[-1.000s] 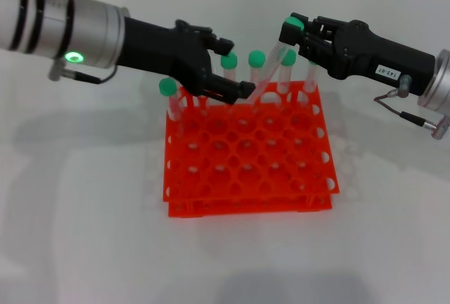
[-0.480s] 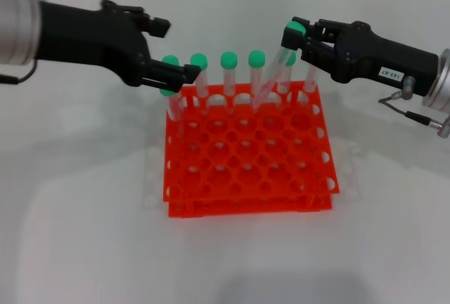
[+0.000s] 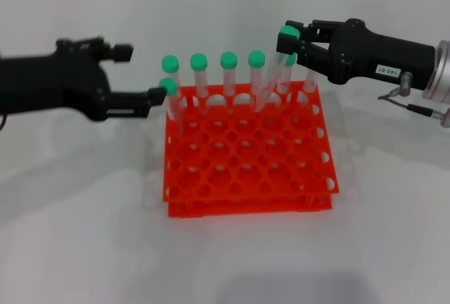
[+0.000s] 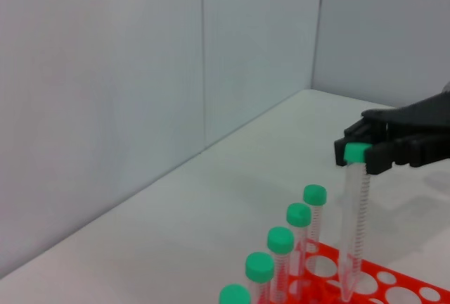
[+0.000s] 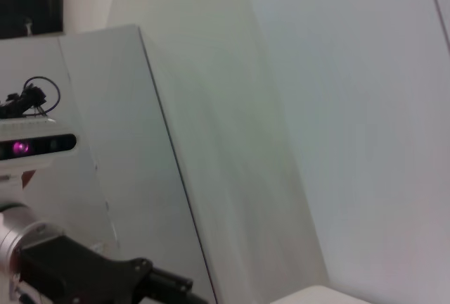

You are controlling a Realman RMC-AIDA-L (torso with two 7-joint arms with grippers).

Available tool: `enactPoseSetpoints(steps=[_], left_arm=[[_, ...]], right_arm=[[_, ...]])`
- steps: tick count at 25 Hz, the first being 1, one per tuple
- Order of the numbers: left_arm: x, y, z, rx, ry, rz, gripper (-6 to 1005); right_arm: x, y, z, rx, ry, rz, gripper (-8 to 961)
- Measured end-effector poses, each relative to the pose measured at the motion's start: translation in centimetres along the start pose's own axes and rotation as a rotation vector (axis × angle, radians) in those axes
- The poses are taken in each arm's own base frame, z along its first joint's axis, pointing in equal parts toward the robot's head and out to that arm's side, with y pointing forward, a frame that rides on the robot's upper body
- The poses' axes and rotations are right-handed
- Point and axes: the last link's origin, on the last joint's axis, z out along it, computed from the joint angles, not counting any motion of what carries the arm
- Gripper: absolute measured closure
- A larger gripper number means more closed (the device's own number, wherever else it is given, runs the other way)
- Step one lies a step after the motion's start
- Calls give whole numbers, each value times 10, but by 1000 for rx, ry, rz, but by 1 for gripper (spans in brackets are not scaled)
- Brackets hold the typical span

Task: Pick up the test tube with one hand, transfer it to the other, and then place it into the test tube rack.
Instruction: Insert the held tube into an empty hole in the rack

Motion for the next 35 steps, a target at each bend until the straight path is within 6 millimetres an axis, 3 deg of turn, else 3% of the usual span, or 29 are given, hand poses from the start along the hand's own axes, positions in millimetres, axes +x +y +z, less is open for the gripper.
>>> enactPoseSetpoints(steps=[17, 26, 35], left_arm=[[-108, 16, -31, 113, 228, -3, 126], [-133, 17, -46, 187, 237, -75, 127], [-140, 13, -49, 202, 216, -107, 127]], right_arm=[[-12, -2, 7, -28, 50, -20, 637], [-18, -2, 14, -45, 68, -50, 629], [-20, 1, 37, -54, 88, -84, 620]])
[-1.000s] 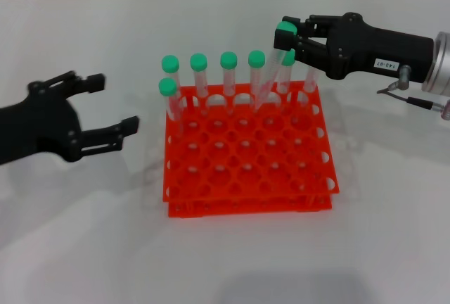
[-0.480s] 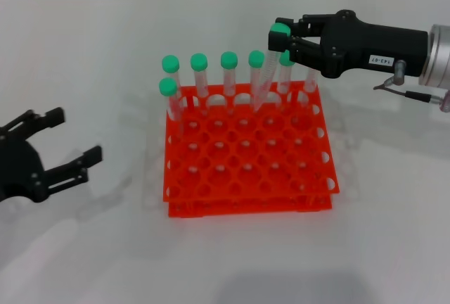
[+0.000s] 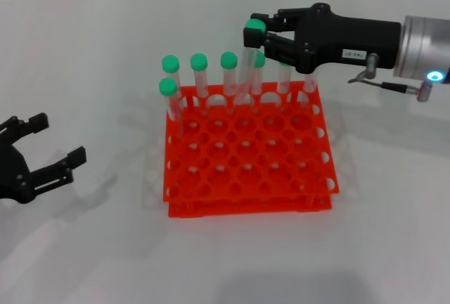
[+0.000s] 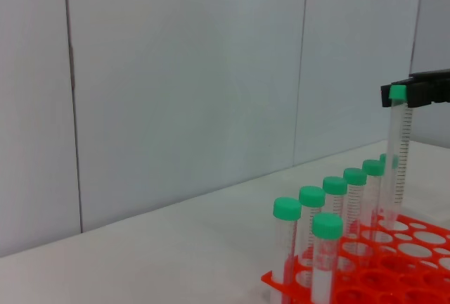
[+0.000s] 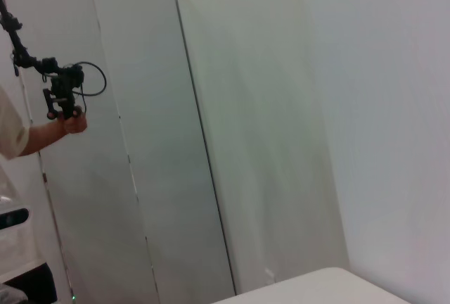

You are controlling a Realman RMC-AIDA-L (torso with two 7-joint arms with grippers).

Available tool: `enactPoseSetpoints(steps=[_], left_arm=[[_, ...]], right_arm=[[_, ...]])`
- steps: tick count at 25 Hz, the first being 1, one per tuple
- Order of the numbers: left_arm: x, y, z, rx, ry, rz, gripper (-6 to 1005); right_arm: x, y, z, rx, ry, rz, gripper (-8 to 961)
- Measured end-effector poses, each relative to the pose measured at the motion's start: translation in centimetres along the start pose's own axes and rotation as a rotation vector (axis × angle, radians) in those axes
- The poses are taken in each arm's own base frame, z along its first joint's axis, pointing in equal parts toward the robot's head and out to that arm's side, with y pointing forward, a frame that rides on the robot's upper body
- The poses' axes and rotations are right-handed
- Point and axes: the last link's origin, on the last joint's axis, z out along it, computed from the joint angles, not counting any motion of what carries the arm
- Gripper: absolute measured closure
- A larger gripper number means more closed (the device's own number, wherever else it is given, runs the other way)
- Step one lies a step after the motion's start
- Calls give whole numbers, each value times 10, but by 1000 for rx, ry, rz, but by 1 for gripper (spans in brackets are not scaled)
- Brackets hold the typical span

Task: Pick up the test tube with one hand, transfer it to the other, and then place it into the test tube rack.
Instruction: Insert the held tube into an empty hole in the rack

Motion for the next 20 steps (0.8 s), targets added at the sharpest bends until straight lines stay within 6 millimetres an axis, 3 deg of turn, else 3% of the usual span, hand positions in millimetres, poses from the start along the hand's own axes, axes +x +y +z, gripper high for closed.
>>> enactPoseSetpoints(steps=[20], left_arm=[[1, -8, -1, -36, -54, -62, 129]], right_arm=[[-4, 5, 36, -21, 44, -40, 601]])
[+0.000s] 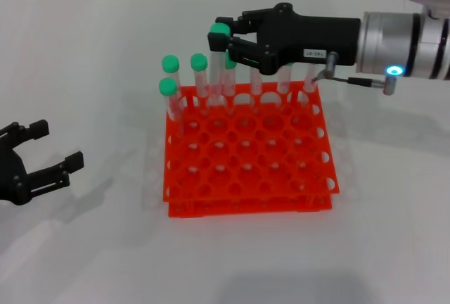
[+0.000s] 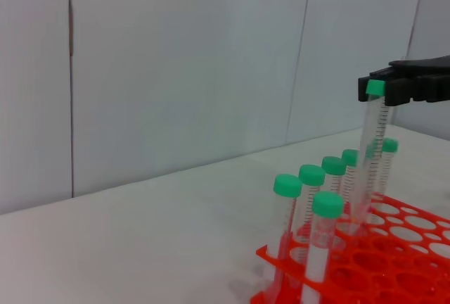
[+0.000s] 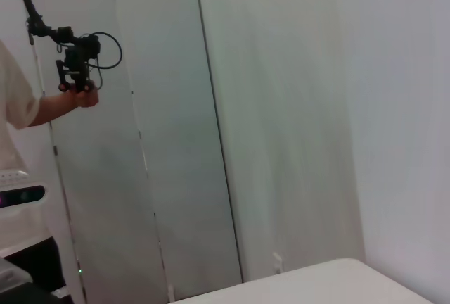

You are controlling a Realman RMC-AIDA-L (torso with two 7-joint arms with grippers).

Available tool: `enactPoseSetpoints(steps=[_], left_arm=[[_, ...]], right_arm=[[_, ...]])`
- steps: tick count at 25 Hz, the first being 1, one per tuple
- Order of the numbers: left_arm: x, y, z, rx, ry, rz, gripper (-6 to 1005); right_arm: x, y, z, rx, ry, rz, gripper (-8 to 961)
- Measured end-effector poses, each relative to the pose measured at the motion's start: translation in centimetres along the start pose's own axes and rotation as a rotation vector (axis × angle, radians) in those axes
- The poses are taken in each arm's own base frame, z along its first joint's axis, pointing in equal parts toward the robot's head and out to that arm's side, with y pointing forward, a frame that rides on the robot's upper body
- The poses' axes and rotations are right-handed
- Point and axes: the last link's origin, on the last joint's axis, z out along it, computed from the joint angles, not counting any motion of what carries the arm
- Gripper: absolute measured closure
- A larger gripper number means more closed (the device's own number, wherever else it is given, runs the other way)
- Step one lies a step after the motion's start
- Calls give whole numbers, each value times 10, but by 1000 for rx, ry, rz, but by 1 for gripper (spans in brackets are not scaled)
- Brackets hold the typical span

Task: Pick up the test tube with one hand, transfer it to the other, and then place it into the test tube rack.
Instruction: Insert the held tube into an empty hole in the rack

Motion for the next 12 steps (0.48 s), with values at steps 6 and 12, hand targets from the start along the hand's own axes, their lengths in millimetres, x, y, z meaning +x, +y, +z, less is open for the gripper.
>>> enactPoseSetpoints(steps=[6, 12], left_arm=[[-1, -1, 2, 0, 4, -11, 129], [1, -2, 4, -2, 7, -9, 130]], right_arm=[[1, 2, 13, 1, 33, -15, 596], [2, 3, 19, 1, 56, -29, 590]])
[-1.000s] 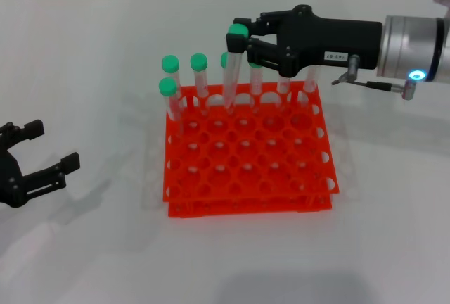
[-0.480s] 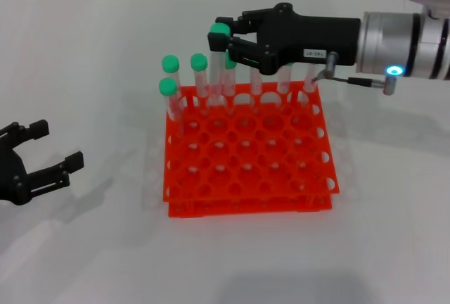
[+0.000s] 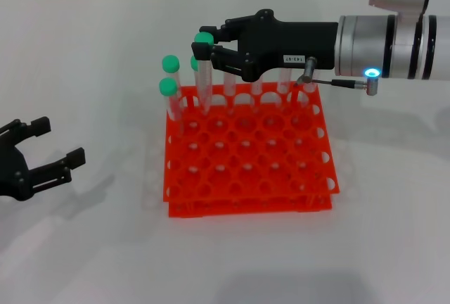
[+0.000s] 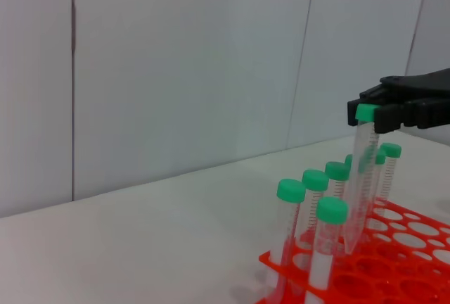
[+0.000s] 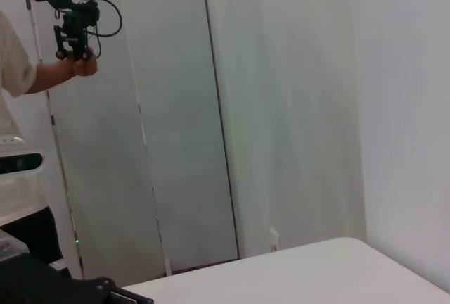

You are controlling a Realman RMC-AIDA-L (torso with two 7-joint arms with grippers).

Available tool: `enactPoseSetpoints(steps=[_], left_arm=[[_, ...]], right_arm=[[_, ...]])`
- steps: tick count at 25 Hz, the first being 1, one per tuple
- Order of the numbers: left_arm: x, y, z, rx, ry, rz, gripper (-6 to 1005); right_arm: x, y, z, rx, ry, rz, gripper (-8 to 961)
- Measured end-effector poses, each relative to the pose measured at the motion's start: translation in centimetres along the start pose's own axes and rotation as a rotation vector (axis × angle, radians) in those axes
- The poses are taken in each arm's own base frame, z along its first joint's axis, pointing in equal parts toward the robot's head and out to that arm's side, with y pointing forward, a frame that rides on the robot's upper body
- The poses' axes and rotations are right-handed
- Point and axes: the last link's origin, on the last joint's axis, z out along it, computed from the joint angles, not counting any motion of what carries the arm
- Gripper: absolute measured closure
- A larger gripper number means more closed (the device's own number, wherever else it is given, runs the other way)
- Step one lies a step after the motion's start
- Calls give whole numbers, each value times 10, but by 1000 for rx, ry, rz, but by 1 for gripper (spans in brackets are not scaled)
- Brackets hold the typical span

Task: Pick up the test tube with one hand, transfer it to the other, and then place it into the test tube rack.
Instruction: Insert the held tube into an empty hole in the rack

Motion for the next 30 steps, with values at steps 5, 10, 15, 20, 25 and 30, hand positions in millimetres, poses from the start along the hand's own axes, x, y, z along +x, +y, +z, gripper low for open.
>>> enactPoseSetpoints(steps=[5, 10, 15, 20, 25, 30], left_arm=[[2, -2, 4, 0, 3, 0, 130], [4, -3, 8, -5, 8, 4, 131], [5, -3, 9, -9, 5, -3, 131], [4, -3, 9, -11, -3, -4, 131], [4, -3, 9, -12, -4, -3, 132], [3, -3, 10, -16, -8, -4, 132]], right_arm=[[2, -1, 0, 11, 9, -1, 585], [5, 0, 3, 18, 24, -1, 581], [7, 1, 4, 18, 35, -1, 576], [8, 1, 5, 17, 38, -1, 571], [9, 3, 6, 10, 44, -4, 566], [10, 5, 11, 15, 46, -8, 562]])
